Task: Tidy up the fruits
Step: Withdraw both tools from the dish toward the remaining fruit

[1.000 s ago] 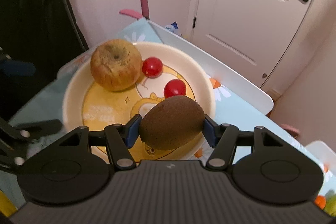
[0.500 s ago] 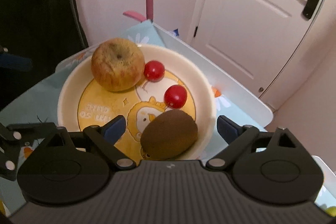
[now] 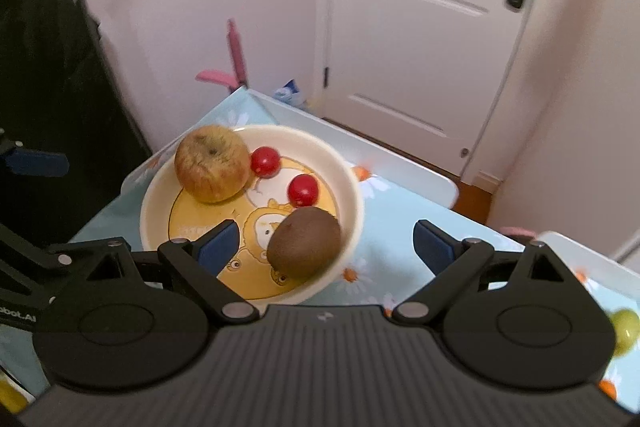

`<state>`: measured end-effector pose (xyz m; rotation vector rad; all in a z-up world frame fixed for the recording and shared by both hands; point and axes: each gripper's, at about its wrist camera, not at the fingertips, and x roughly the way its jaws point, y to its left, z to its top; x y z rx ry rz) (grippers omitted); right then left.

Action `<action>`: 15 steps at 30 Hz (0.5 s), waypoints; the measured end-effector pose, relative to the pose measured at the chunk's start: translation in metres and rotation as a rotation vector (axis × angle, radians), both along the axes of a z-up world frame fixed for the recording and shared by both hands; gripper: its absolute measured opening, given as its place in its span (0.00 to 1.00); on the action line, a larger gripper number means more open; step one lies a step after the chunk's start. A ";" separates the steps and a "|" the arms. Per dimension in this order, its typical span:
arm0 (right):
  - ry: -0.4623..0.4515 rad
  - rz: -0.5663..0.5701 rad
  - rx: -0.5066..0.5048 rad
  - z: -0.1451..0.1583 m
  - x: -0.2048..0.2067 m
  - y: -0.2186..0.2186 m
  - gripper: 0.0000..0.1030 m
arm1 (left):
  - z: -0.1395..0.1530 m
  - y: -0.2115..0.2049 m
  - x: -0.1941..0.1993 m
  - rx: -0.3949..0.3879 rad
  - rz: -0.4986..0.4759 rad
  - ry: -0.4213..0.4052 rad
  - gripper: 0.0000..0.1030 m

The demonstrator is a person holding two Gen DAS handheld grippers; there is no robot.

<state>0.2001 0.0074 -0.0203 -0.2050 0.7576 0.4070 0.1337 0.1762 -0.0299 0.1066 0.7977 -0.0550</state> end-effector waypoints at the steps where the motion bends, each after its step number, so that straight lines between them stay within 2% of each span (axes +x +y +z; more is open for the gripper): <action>1: -0.002 -0.021 0.004 0.004 -0.004 -0.004 1.00 | 0.003 -0.002 -0.001 -0.001 -0.010 -0.008 0.98; 15: -0.005 -0.365 0.034 0.025 -0.078 -0.095 1.00 | 0.024 -0.045 -0.016 0.006 -0.170 -0.069 0.98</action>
